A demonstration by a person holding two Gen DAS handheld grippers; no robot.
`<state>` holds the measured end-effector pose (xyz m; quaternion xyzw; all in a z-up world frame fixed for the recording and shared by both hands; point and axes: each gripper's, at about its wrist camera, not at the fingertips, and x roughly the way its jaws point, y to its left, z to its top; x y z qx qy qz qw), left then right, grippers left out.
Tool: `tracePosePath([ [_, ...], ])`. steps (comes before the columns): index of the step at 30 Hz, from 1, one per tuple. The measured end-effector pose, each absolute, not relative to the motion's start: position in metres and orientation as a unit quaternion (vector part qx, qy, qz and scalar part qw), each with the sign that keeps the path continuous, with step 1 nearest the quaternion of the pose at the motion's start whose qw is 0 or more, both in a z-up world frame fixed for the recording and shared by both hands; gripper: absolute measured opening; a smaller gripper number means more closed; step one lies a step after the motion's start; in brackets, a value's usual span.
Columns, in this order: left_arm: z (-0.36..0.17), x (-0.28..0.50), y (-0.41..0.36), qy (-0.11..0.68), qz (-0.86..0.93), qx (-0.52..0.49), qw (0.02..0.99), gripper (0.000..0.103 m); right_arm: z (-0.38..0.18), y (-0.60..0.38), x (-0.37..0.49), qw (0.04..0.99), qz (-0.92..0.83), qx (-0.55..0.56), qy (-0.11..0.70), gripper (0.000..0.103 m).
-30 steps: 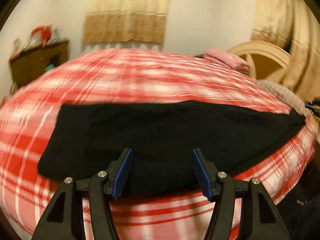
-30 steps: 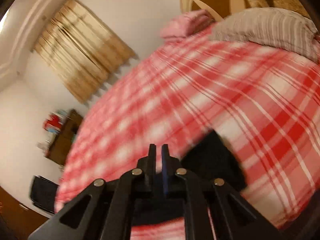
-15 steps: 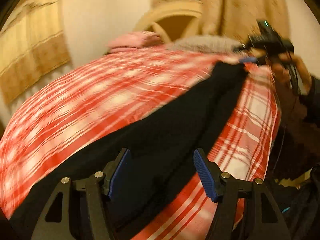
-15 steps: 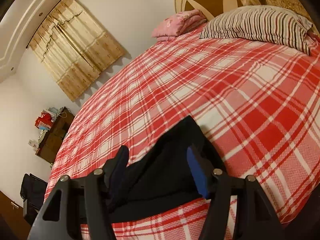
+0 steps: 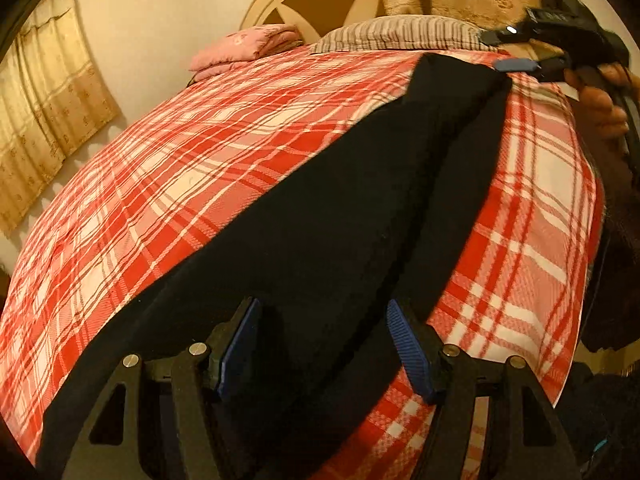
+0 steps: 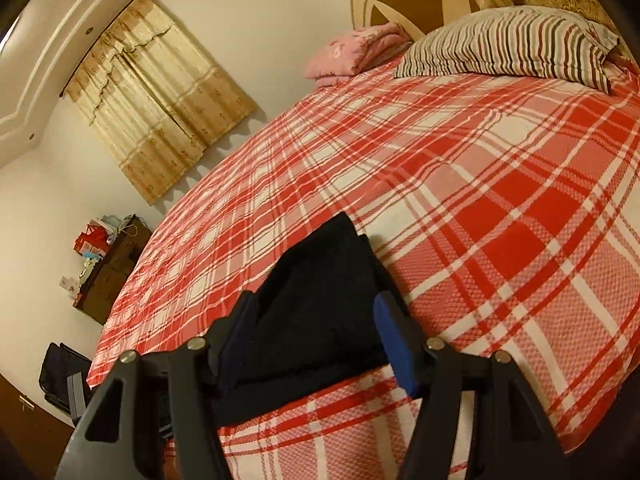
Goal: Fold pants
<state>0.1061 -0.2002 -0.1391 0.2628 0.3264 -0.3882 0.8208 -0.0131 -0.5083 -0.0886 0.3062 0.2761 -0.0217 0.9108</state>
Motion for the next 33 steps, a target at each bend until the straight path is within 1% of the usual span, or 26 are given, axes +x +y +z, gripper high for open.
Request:
tracePosePath([
  [1, -0.138, 0.109, -0.199, 0.329, -0.388, 0.256, 0.822, 0.064, -0.089, -0.507, -0.014, 0.912, -0.020, 0.304, 0.275, 0.065],
  [2, -0.137, 0.111, -0.199, 0.333, -0.391, 0.249, 0.821, 0.060, -0.089, -0.505, -0.015, 0.913, -0.018, 0.300, 0.274, 0.065],
  [3, -0.138, 0.113, -0.200, 0.339, -0.395, 0.246, 0.818, 0.052, -0.088, -0.503, -0.015, 0.915, -0.017, 0.295, 0.274, 0.065],
  [4, -0.140, 0.114, -0.201, 0.342, -0.394, 0.249, 0.816, 0.048, -0.087, -0.502, -0.016, 0.916, -0.016, 0.291, 0.274, 0.065],
  [5, -0.141, 0.114, -0.201, 0.343, -0.393, 0.249, 0.816, 0.046, -0.086, -0.500, -0.016, 0.919, -0.015, 0.285, 0.273, 0.065],
  [8, -0.140, 0.112, -0.198, 0.342, -0.395, 0.239, 0.818, 0.046, -0.081, -0.497, -0.019, 0.924, -0.018, 0.274, 0.266, 0.065],
  [13, -0.144, 0.099, -0.192, 0.318, -0.393, 0.252, 0.825, 0.046, -0.076, -0.495, -0.020, 0.929, -0.027, 0.260, 0.262, 0.065],
  [17, -0.143, 0.109, -0.189, 0.336, -0.401, 0.235, 0.819, 0.046, -0.080, -0.492, -0.016, 0.926, -0.030, 0.262, 0.270, 0.065],
  [18, -0.143, 0.112, -0.188, 0.338, -0.401, 0.231, 0.819, 0.029, -0.082, -0.492, -0.015, 0.926, -0.030, 0.262, 0.272, 0.065],
  [19, -0.141, 0.115, -0.187, 0.339, -0.399, 0.230, 0.820, 0.014, -0.082, -0.491, -0.015, 0.926, -0.030, 0.261, 0.273, 0.065],
  [20, -0.138, 0.117, -0.186, 0.342, -0.403, 0.222, 0.819, 0.007, -0.082, -0.490, -0.014, 0.926, -0.030, 0.259, 0.273, 0.065],
  [21, -0.134, 0.120, -0.182, 0.344, -0.406, 0.206, 0.821, 0.004, -0.081, -0.490, -0.014, 0.927, -0.031, 0.257, 0.273, 0.065],
  [28, -0.116, 0.113, -0.170, 0.326, -0.419, 0.190, 0.826, 0.004, -0.066, -0.500, -0.005, 0.935, -0.053, 0.222, 0.270, 0.064],
  [33, -0.111, 0.120, -0.164, 0.328, -0.420, 0.163, 0.831, 0.004, -0.060, -0.525, 0.020, 0.929, -0.046, 0.218, 0.295, 0.059],
])
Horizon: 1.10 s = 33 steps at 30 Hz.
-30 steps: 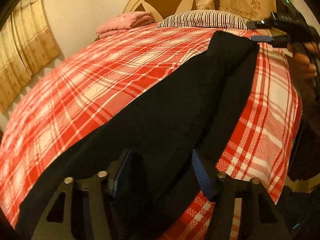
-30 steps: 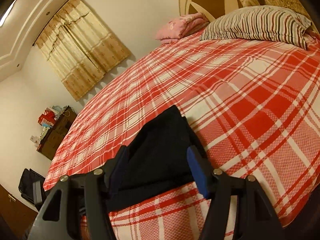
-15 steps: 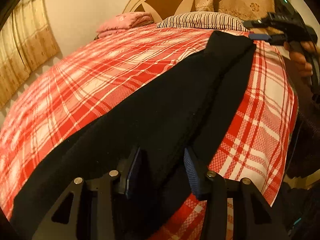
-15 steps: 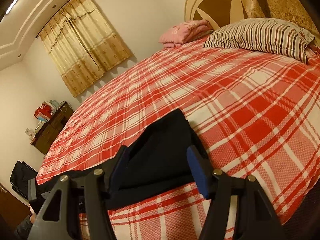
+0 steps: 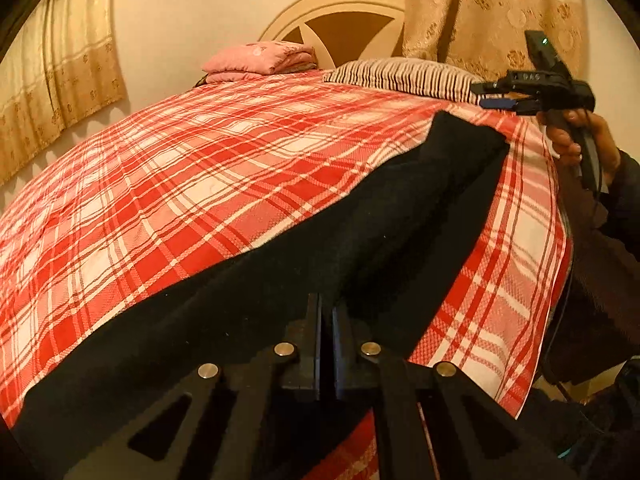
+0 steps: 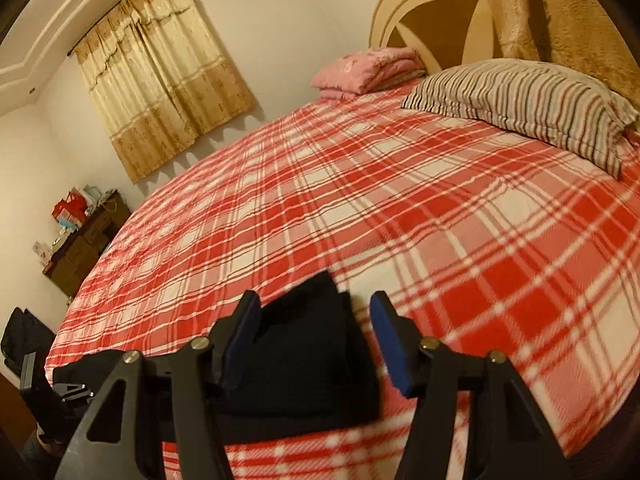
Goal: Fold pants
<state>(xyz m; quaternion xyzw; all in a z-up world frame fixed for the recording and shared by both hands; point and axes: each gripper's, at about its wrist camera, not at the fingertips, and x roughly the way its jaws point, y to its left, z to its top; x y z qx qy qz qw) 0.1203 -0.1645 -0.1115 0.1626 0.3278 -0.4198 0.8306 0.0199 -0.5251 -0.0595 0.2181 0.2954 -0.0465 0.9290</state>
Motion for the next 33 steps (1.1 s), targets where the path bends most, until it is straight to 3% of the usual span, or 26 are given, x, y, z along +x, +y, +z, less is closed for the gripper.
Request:
tracePosePath([
  [9, -0.112, 0.129, -0.160, 0.343, -0.429, 0.138, 0.824, 0.004, -0.074, -0.560, 0.062, 0.896, 0.025, 0.257, 0.361, 0.058],
  [12, -0.113, 0.134, -0.158, 0.352, -0.431, 0.124, 0.821, 0.004, -0.085, -0.557, 0.077, 0.883, 0.060, 0.266, 0.382, 0.053],
  [13, -0.113, 0.137, -0.157, 0.356, -0.431, 0.119, 0.820, 0.004, -0.089, -0.555, 0.082, 0.877, 0.076, 0.268, 0.393, 0.050],
  [15, -0.113, 0.142, -0.155, 0.361, -0.430, 0.109, 0.820, 0.004, -0.098, -0.547, 0.094, 0.862, 0.102, 0.259, 0.423, 0.033],
  [16, -0.112, 0.145, -0.154, 0.362, -0.429, 0.102, 0.821, 0.004, -0.099, -0.543, 0.097, 0.865, 0.095, 0.242, 0.429, 0.013],
  [18, -0.109, 0.151, -0.150, 0.360, -0.426, 0.090, 0.825, 0.004, -0.096, -0.535, 0.102, 0.873, 0.076, 0.205, 0.435, 0.010],
  [24, -0.084, 0.170, -0.134, 0.340, -0.410, 0.051, 0.845, 0.004, -0.046, -0.521, 0.123, 0.911, 0.072, 0.163, 0.373, 0.007],
  [29, -0.072, 0.164, -0.123, 0.317, -0.414, 0.040, 0.852, 0.004, 0.003, -0.494, 0.124, 0.955, 0.093, 0.084, 0.269, 0.007],
  [33, -0.091, 0.143, -0.131, 0.322, -0.452, 0.070, 0.829, 0.004, -0.003, -0.490, 0.095, 0.969, 0.103, 0.033, 0.222, 0.007],
])
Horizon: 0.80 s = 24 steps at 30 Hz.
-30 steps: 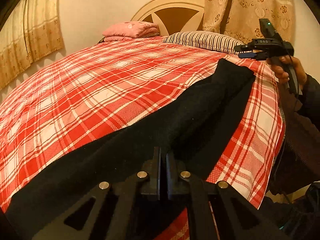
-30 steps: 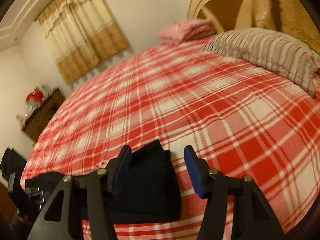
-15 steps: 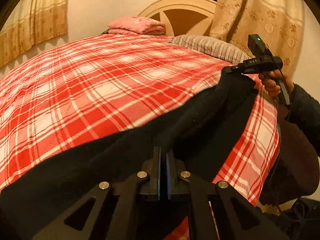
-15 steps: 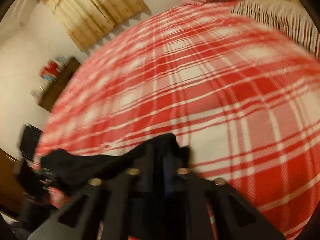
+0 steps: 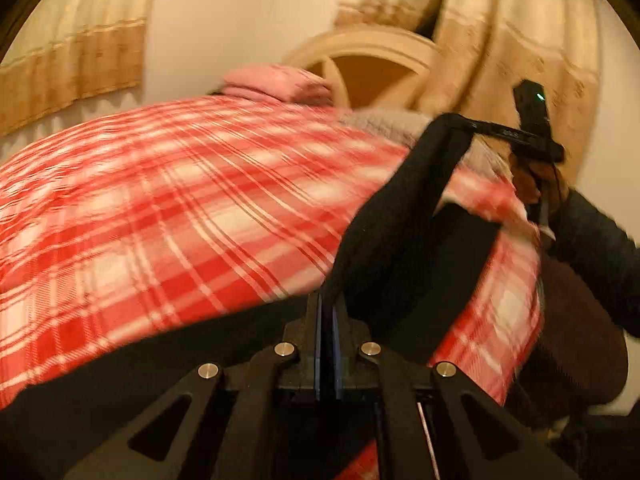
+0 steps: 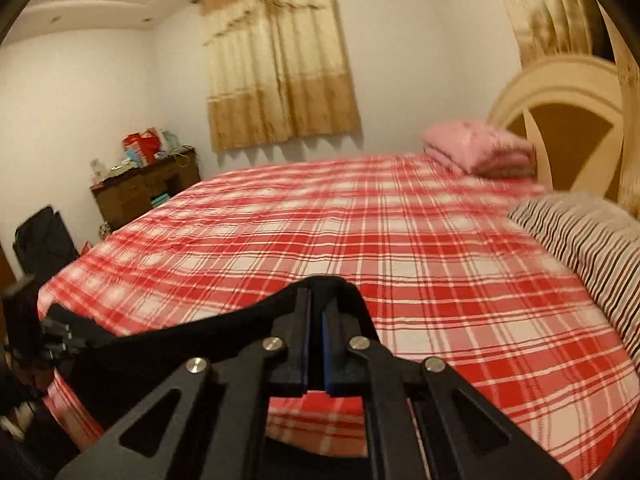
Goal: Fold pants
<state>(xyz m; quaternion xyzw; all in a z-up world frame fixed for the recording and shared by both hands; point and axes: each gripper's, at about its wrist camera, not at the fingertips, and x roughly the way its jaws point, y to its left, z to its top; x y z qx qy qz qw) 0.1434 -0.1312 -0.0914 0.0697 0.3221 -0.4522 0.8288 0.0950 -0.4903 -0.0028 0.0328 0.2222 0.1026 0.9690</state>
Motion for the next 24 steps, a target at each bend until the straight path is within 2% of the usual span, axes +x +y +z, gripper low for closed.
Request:
tracePosePath([
  [2, -0.106, 0.127, -0.142, 0.322, -0.471, 0.102, 0.815, 0.004, -0.020, -0.492, 0.078, 0.966, 0.094, 0.008, 0.241, 0.009],
  [4, -0.124, 0.109, -0.152, 0.331, -0.488, 0.134, 0.797, 0.004, -0.043, -0.501, 0.067, 0.953, 0.082, 0.000, 0.291, 0.016],
  [5, -0.132, 0.103, -0.154, 0.335, -0.491, 0.149, 0.791, 0.004, -0.056, -0.509, 0.058, 0.947, 0.068, 0.006, 0.314, 0.027],
  [6, -0.137, 0.100, -0.155, 0.338, -0.490, 0.158, 0.788, 0.004, -0.060, -0.515, 0.050, 0.945, 0.059, 0.012, 0.320, 0.034],
  [7, -0.142, 0.097, -0.155, 0.341, -0.490, 0.166, 0.785, 0.004, -0.064, -0.523, 0.039, 0.943, 0.053, 0.028, 0.326, 0.047],
  [8, -0.144, 0.096, -0.154, 0.343, -0.491, 0.167, 0.783, 0.004, -0.066, -0.532, 0.030, 0.942, 0.051, 0.046, 0.328, 0.053],
  [9, -0.144, 0.097, -0.151, 0.343, -0.493, 0.162, 0.783, 0.004, -0.065, -0.542, 0.020, 0.942, 0.048, 0.070, 0.323, 0.054],
  [18, -0.142, 0.103, -0.154, 0.336, -0.480, 0.166, 0.793, 0.004, -0.061, -0.563, 0.020, 0.912, 0.044, 0.219, 0.343, 0.054],
  [21, -0.141, 0.102, -0.153, 0.334, -0.474, 0.164, 0.798, 0.005, -0.072, -0.544, 0.033, 0.893, 0.056, 0.231, 0.383, 0.053],
  [22, -0.141, 0.101, -0.153, 0.333, -0.470, 0.165, 0.800, 0.005, -0.077, -0.539, 0.036, 0.889, 0.044, 0.222, 0.398, 0.044],
  [23, -0.141, 0.100, -0.152, 0.332, -0.471, 0.167, 0.800, 0.005, -0.084, -0.532, 0.037, 0.883, 0.041, 0.214, 0.416, 0.019],
  [24, -0.139, 0.096, -0.151, 0.328, -0.473, 0.170, 0.800, 0.005, -0.089, -0.528, 0.037, 0.881, 0.046, 0.205, 0.423, 0.012],
])
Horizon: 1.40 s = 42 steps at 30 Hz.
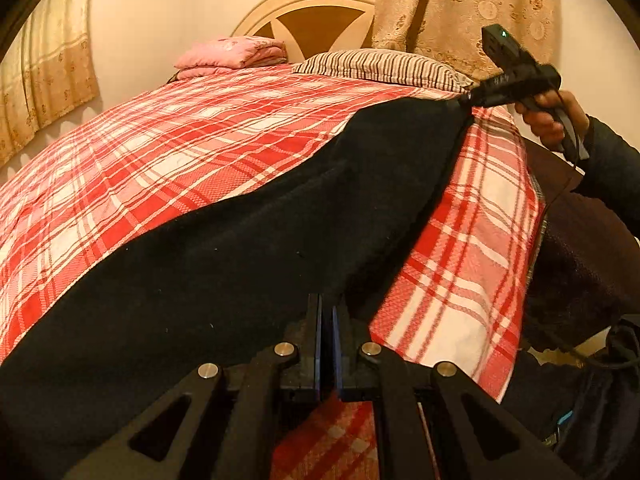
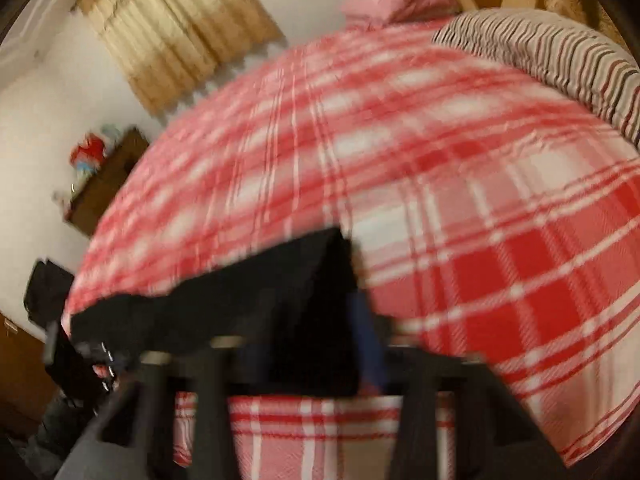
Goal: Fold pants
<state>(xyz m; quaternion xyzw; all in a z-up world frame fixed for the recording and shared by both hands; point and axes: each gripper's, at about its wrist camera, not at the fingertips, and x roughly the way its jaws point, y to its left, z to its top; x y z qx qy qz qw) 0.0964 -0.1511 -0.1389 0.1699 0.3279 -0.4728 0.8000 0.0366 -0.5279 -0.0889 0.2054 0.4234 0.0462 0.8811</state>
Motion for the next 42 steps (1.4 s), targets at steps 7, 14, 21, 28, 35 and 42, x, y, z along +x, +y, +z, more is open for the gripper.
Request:
tracePosePath([
  [7, -0.132, 0.086, -0.136, 0.313, -0.475, 0.178, 0.803, 0.007, -0.097, -0.518, 0.007, 0.892, 0.015, 0.157, 0.423, 0.011],
  [14, -0.115, 0.085, -0.095, 0.306, -0.441, 0.166, 0.827, 0.033, -0.091, -0.515, 0.009, 0.896, 0.013, 0.132, 0.423, 0.029],
  [21, -0.093, 0.130, -0.077, 0.272, -0.389, 0.153, 0.867, 0.069, -0.081, -0.529, 0.008, 0.904, -0.002, 0.164, 0.394, 0.032],
  [28, -0.109, 0.195, -0.115, 0.319, -0.393, 0.149, 0.850, 0.069, -0.067, -0.534, 0.025, 0.911, -0.010, 0.171, 0.375, 0.038],
  [35, -0.136, 0.214, -0.142, 0.367, -0.413, 0.162, 0.818, 0.036, -0.076, -0.519, 0.051, 0.905, 0.013, 0.164, 0.392, 0.045],
  [42, -0.134, 0.214, -0.129, 0.354, -0.416, 0.138, 0.826, 0.004, -0.095, -0.519, 0.075, 0.888, 0.028, 0.180, 0.423, 0.045],
])
